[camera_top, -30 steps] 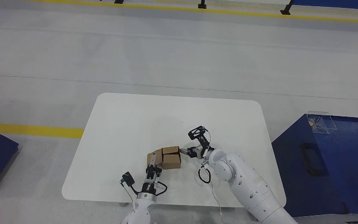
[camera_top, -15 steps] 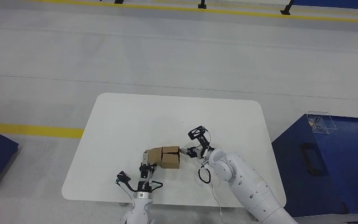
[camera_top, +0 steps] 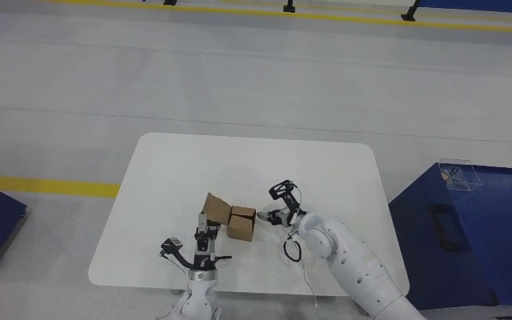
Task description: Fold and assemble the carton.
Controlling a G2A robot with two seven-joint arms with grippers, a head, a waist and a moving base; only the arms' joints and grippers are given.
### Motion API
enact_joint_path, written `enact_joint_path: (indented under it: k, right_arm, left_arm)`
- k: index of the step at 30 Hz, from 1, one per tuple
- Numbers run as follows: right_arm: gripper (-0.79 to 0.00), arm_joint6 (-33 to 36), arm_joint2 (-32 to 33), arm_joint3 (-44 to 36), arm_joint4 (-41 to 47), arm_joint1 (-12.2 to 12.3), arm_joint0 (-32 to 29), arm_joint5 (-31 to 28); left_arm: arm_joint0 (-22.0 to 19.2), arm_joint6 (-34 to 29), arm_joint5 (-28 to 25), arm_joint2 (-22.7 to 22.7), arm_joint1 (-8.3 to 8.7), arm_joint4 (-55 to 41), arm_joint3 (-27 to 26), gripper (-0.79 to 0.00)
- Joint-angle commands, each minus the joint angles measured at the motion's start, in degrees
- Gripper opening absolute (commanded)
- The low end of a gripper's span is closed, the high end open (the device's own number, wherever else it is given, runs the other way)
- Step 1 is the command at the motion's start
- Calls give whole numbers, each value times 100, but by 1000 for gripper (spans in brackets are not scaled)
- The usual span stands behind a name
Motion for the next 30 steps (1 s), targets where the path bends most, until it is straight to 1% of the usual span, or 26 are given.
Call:
enact_joint_path:
  k: [1, 4, 12, 15, 19, 23, 26, 28, 30]
  right_arm:
    - [0, 0, 0, 0, 0, 0, 0, 0]
    - [0, 0, 0, 0, 0, 0, 0, 0]
    - [0, 0, 0, 0, 0, 0, 0, 0]
    - [0, 0, 0, 0, 0, 0, 0, 0]
    - [0, 0, 0, 0, 0, 0, 0, 0]
    - [0, 0, 0, 0, 0, 0, 0, 0]
    - [0, 0, 0, 0, 0, 0, 0, 0]
    - [0, 0, 0, 0, 0, 0, 0, 0]
    - [0, 0, 0, 0, 0, 0, 0, 0]
  left_arm:
    - [25, 22, -44, -7, -6, 169, -92, 0]
    - [76, 44, -40, 2, -19, 373, -230, 0]
    - [72, 6, 464, 185, -82, 953, -366, 0]
    - [133, 71, 596, 282, -111, 1161, -484, 0]
    - [216, -73, 897, 431, -140, 1260, -666, 0]
    - [350, 67, 1133, 417, -141, 1530, -974, 0]
    - [496, 84, 1289, 292, -114, 1569, -1300, 0]
    - [606, -22, 1462, 179, -83, 1602, -1530, 0]
    - [713, -336, 1750, 63, -40, 1630, -1794, 0]
